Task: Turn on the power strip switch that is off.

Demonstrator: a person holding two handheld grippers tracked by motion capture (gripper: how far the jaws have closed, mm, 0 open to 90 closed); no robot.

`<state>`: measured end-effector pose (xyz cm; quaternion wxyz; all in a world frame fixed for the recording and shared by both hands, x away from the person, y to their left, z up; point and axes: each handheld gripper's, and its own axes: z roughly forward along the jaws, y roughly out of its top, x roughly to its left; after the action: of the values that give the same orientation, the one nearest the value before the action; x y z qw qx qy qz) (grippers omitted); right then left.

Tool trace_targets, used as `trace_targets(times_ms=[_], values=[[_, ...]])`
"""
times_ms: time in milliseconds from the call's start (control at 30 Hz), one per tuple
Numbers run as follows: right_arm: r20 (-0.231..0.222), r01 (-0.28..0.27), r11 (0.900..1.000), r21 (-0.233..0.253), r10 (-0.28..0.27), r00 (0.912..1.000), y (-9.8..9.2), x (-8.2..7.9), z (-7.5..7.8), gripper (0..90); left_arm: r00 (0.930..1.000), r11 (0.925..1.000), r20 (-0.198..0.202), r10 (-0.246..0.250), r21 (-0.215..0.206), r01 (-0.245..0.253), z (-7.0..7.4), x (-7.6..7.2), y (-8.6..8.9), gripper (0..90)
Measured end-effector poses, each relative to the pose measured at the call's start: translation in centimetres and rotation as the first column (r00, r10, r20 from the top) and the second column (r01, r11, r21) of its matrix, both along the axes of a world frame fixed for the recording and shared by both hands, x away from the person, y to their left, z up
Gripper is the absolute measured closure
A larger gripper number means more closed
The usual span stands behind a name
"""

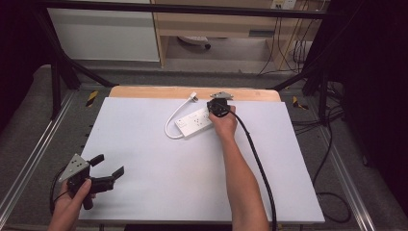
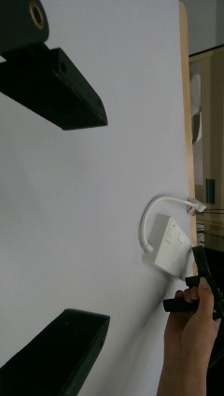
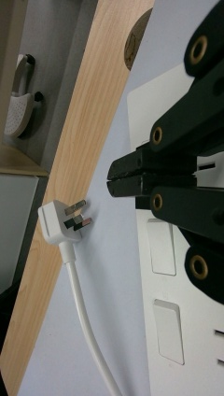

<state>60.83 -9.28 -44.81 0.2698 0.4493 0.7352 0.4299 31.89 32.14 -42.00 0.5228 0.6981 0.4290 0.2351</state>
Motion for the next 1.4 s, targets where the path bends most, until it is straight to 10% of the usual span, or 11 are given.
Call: trace_targets(times_ms=[1400], values=[[-0.003,-0.013,1.000,0.007,0.013,0.9999,-0.01,-0.20,-0.01,90.0,1.0000,1.0000,0.001,0.002,0.001,-0.002,0.05,-0.06,0.09,5.4]])
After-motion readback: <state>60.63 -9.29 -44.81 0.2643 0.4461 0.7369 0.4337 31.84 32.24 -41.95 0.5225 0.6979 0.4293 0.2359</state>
